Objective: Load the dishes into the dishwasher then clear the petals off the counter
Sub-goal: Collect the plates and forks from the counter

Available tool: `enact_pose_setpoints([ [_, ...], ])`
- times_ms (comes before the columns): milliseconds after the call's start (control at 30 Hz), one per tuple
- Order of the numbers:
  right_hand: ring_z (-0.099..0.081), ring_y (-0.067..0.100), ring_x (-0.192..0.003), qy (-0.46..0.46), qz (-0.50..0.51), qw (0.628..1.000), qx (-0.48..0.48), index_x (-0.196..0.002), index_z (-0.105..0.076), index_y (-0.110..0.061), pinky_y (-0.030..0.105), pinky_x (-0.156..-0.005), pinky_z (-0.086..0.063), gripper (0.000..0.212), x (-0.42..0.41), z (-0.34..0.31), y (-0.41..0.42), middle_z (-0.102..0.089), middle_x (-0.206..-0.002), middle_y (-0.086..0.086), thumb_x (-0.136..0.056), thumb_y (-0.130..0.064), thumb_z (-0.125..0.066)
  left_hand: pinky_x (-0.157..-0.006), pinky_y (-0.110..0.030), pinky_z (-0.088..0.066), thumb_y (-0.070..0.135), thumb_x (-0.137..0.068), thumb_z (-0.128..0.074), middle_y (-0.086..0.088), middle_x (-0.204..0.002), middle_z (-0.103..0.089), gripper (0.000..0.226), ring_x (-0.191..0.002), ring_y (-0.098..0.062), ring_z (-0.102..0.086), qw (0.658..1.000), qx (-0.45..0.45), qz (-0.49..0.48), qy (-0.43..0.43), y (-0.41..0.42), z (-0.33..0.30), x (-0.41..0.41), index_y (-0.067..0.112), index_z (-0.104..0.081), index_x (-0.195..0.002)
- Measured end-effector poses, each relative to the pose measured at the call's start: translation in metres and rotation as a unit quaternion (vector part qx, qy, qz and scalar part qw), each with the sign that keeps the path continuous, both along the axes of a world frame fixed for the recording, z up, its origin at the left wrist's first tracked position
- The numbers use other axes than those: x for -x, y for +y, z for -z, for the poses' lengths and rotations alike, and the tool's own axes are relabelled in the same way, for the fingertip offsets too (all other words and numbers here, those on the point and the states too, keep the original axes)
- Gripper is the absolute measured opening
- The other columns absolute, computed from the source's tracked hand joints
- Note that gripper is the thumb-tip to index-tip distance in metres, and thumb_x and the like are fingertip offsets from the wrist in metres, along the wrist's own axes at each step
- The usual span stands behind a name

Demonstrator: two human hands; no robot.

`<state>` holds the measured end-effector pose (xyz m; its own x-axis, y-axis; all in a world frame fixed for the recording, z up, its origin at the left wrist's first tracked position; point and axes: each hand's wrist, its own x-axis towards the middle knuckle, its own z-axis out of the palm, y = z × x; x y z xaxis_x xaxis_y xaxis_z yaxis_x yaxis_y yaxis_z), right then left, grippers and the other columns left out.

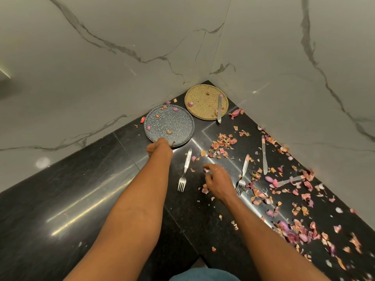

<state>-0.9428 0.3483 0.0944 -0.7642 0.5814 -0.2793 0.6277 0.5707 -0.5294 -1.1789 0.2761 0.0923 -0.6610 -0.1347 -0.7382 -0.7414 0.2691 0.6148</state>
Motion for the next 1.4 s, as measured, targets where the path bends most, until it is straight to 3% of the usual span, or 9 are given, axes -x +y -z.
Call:
enact_pose_setpoints([
  [133,-0.061,0.023,-0.122,0.008,0.008,1.0,-0.017,-0.135,-0.062,-0.024,0.041,-0.102,-0.051,0.038,0.006,-0.004,-0.002,-0.063,-0.137,0.003,-0.099,-0.017,-0.051,-0.071,-0.039,-0.058,0.019,-0.081,-0.062,-0.013,-0.086,-0.063,0.025,-0.073,-0.027,-0.061,0.987,-0.14,-0.067,-0.029,-0.008,-0.012,-0.002,0.004,-0.06,-0.101],
  [333,-0.063,0.028,-0.119,0.021,-0.046,0.999,-0.018,-0.142,-0.056,-0.019,0.042,-0.099,-0.053,0.043,0.023,-0.014,-0.022,-0.061,-0.139,0.008,-0.101,-0.016,-0.047,-0.077,-0.056,-0.061,-0.003,-0.079,-0.049,-0.02,-0.101,-0.062,0.014,-0.094,-0.039,-0.064,0.953,-0.301,-0.027,-0.018,-0.025,-0.032,-0.012,0.002,-0.057,-0.09],
  [567,-0.064,0.032,-0.116,0.01,-0.06,0.998,-0.034,-0.135,-0.059,-0.021,0.049,-0.096,-0.054,0.039,0.014,-0.023,-0.032,-0.063,-0.136,0.007,-0.099,-0.015,-0.046,-0.067,-0.047,-0.064,0.007,-0.089,-0.055,-0.008,-0.111,-0.066,0.029,-0.084,-0.033,-0.072,0.97,-0.128,0.115,0.173,-0.034,-0.051,-0.003,0.006,-0.067,-0.115],
  [667,-0.064,0.031,-0.118,0.013,-0.042,0.998,-0.039,-0.137,-0.058,-0.021,0.047,-0.097,-0.054,0.042,0.007,-0.027,-0.031,-0.065,-0.136,0.007,-0.098,-0.014,-0.047,-0.075,-0.04,-0.058,0.026,-0.092,-0.055,-0.007,-0.098,-0.066,0.023,-0.083,-0.029,-0.065,0.934,0.049,0.188,0.301,-0.039,-0.061,-0.002,0.01,-0.068,-0.103],
  [767,-0.065,0.032,-0.115,0.014,-0.018,0.999,-0.037,-0.139,-0.054,-0.025,0.047,-0.095,-0.055,0.044,0.0,-0.029,-0.028,-0.067,-0.133,0.008,-0.097,-0.017,-0.045,-0.075,-0.044,-0.055,0.021,-0.096,-0.053,-0.014,-0.096,-0.067,0.019,-0.085,-0.033,-0.063,0.887,0.111,0.222,0.389,-0.045,-0.071,-0.005,0.008,-0.065,-0.089],
  [900,-0.066,0.029,-0.11,0.028,0.008,0.999,-0.038,-0.141,-0.052,-0.027,0.047,-0.095,-0.055,0.044,-0.008,-0.033,-0.026,-0.069,-0.128,0.008,-0.099,-0.016,-0.045,-0.072,-0.043,-0.05,0.011,-0.096,-0.051,-0.015,-0.094,-0.064,0.016,-0.079,-0.03,-0.058,0.848,0.133,0.267,0.439,-0.054,-0.072,-0.012,0.004,-0.062,-0.088],
  [1100,-0.068,0.026,-0.105,0.039,0.018,0.998,-0.039,-0.138,-0.054,-0.025,0.046,-0.092,-0.056,0.039,-0.014,-0.037,-0.029,-0.07,-0.124,0.007,-0.1,-0.015,-0.047,-0.069,-0.039,-0.037,0.009,-0.097,-0.05,-0.014,-0.091,-0.058,0.013,-0.079,-0.026,-0.051,0.832,0.133,0.265,0.469,-0.056,-0.083,-0.03,0.004,-0.058,-0.087],
  [1233,-0.069,0.025,-0.102,0.062,0.052,0.996,-0.024,-0.141,-0.055,-0.022,0.043,-0.091,-0.055,0.041,-0.018,-0.04,-0.031,-0.071,-0.123,0.005,-0.101,-0.015,-0.05,-0.064,-0.039,-0.041,0.014,-0.095,-0.05,-0.01,-0.083,-0.061,0.017,-0.075,-0.029,-0.058,0.852,0.083,0.271,0.44,-0.056,-0.079,-0.038,0.01,-0.052,-0.079],
  [1400,-0.067,0.016,-0.081,0.107,0.177,0.976,0.063,-0.142,-0.052,-0.017,0.042,-0.077,-0.058,0.04,-0.027,-0.039,-0.026,-0.07,-0.097,0.002,-0.102,-0.016,-0.051,-0.063,-0.039,-0.063,0.009,-0.094,-0.058,-0.008,-0.105,-0.072,0.018,-0.071,-0.022,-0.075,0.915,-0.097,0.25,0.302,-0.054,-0.071,-0.064,0.013,-0.068,-0.108],
])
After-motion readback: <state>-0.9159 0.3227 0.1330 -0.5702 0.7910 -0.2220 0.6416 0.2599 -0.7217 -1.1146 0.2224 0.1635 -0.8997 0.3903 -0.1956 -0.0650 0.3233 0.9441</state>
